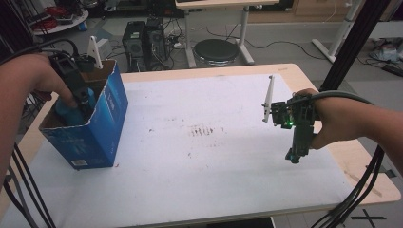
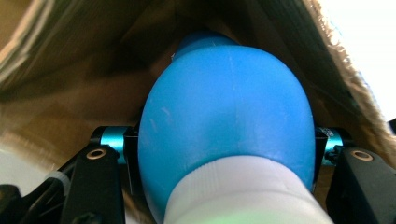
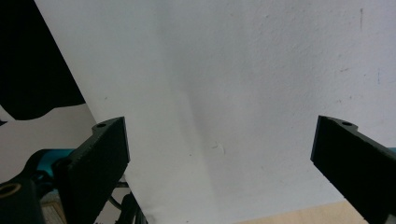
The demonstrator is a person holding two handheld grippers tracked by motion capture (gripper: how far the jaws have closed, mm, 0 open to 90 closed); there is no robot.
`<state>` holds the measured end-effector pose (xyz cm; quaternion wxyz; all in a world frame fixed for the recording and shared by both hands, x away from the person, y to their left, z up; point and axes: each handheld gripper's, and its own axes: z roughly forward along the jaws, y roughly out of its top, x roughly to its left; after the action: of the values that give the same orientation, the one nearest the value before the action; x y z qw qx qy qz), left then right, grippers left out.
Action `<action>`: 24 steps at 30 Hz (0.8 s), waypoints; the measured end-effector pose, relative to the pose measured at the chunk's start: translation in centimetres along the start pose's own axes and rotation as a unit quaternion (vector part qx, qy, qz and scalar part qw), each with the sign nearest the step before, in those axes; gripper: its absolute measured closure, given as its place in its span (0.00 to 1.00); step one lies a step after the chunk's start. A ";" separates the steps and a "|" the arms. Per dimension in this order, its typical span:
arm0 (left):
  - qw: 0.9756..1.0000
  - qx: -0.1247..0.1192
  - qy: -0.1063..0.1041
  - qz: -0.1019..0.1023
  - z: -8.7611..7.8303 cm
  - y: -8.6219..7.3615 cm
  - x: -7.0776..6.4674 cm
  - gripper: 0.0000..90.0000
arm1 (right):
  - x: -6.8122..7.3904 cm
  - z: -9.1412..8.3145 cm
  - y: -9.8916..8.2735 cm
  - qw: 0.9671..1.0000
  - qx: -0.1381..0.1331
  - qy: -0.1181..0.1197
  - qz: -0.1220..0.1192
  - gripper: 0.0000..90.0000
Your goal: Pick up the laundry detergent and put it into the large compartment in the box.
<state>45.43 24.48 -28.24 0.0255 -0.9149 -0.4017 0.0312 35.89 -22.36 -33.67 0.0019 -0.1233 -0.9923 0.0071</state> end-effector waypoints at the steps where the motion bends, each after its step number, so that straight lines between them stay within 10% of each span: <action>1: 1.000 0.000 0.000 0.000 0.0 0.0 0.0 0.43 | 0.0 0.0 0.0 1.000 0.003 0.001 0.001 0.04; 24: 1.000 -0.014 -0.010 0.019 0.8 -0.3 0.4 0.42 | 0.2 0.1 0.0 1.000 0.003 0.001 -0.002 0.04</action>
<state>45.37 24.98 -29.04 0.0083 -0.9222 -0.3851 0.0357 35.70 -22.31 -33.79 0.0030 -0.1214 -0.9926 0.0100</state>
